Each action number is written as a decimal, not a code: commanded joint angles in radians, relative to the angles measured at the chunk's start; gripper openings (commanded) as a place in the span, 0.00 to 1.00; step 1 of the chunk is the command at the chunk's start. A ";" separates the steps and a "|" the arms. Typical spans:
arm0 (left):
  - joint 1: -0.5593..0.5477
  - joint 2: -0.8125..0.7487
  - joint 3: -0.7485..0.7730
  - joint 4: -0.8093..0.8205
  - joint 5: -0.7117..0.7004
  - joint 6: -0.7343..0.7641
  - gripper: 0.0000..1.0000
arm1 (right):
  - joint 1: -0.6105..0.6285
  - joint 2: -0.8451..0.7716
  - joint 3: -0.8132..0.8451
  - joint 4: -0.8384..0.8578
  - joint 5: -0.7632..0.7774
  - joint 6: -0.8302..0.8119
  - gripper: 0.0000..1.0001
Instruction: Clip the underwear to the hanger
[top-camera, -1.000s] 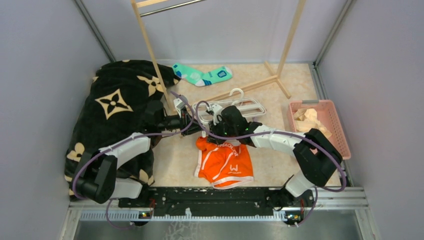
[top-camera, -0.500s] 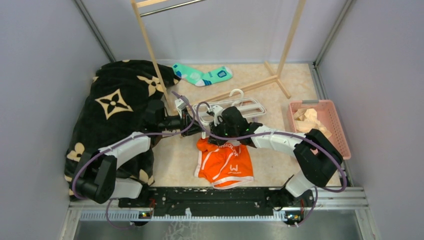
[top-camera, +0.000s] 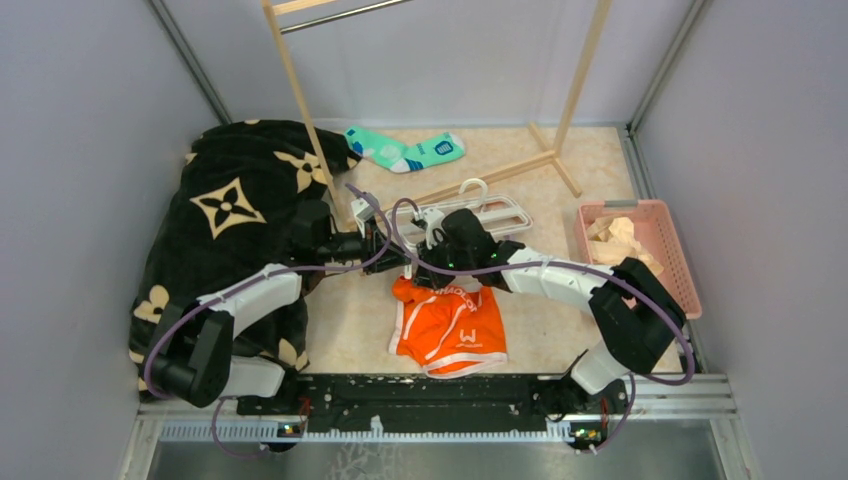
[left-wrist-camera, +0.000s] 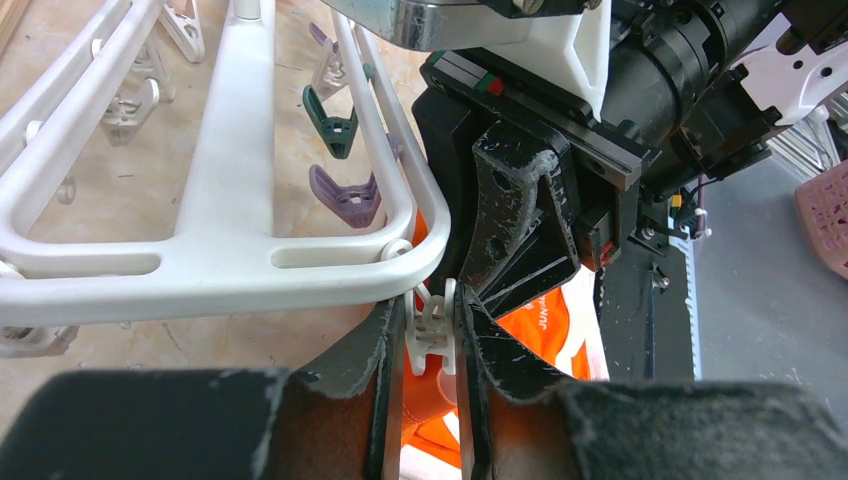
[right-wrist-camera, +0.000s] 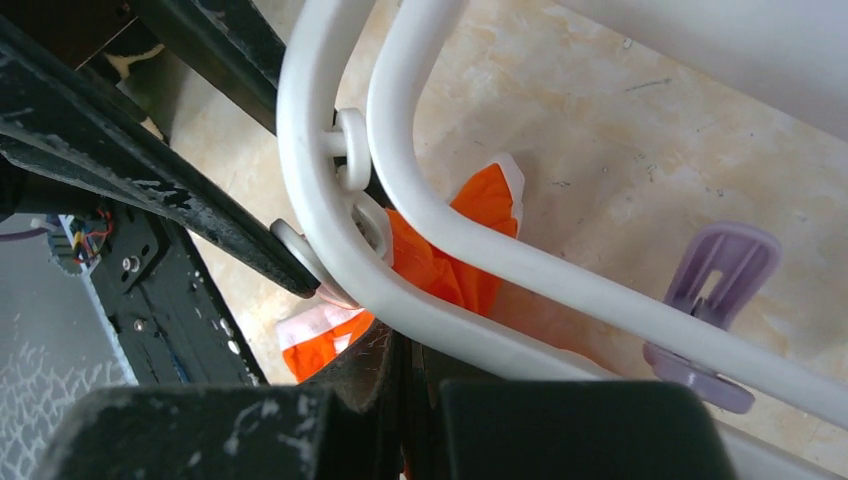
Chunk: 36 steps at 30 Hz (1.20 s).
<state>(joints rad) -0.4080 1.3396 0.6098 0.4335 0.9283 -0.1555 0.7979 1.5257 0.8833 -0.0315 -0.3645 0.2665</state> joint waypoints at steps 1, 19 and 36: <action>-0.015 -0.007 0.039 0.031 0.039 0.010 0.00 | 0.006 0.003 0.051 0.057 -0.025 0.017 0.00; -0.017 -0.007 0.037 0.028 0.034 0.013 0.00 | 0.008 0.009 0.028 0.130 -0.110 0.048 0.00; -0.017 -0.013 0.041 0.031 0.033 0.008 0.00 | 0.021 0.049 -0.021 0.134 -0.120 0.052 0.00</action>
<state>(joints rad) -0.4107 1.3396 0.6113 0.4244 0.9161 -0.1551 0.8112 1.5486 0.8738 0.0250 -0.4755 0.3004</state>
